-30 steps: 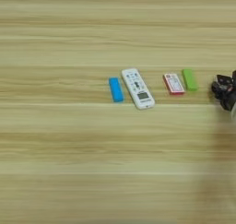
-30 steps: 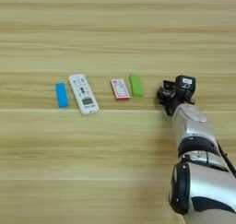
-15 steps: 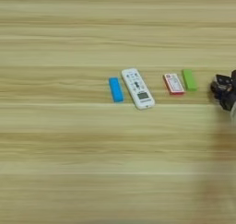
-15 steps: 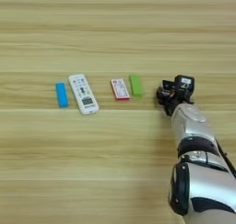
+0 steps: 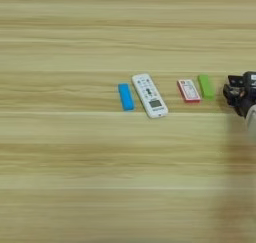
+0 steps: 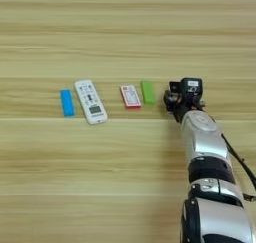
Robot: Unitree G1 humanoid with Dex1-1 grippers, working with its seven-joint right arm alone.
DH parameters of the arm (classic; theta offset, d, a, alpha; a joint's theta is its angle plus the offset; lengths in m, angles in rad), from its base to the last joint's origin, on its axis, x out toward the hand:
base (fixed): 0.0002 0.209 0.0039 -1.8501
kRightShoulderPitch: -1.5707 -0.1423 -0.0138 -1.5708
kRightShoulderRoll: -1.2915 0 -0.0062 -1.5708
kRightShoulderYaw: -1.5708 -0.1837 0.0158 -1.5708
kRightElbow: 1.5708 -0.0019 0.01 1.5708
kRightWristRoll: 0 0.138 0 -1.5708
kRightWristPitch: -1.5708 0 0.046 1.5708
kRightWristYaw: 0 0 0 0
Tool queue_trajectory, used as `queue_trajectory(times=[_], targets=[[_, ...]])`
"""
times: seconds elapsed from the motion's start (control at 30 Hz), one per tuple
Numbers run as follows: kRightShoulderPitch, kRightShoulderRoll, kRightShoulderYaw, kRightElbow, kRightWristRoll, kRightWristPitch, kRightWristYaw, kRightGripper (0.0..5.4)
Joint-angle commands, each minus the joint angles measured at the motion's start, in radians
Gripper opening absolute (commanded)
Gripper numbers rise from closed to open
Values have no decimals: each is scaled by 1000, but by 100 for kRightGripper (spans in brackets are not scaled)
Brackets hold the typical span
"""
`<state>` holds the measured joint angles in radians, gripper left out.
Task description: Move the objects on the table
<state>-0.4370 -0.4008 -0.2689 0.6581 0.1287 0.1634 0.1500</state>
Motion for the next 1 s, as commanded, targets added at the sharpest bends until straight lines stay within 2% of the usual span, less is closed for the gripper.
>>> queue_trajectory(times=[0.03,0.23,0.37,0.47,1.0], targets=[[-27,-16,3,-160,6,17,-1,248],[-10,11,1,-251,31,66,20,248],[-11,59,25,-284,71,111,77,248],[-9,73,31,-298,88,137,102,248],[-12,89,61,-253,67,146,120,248]])
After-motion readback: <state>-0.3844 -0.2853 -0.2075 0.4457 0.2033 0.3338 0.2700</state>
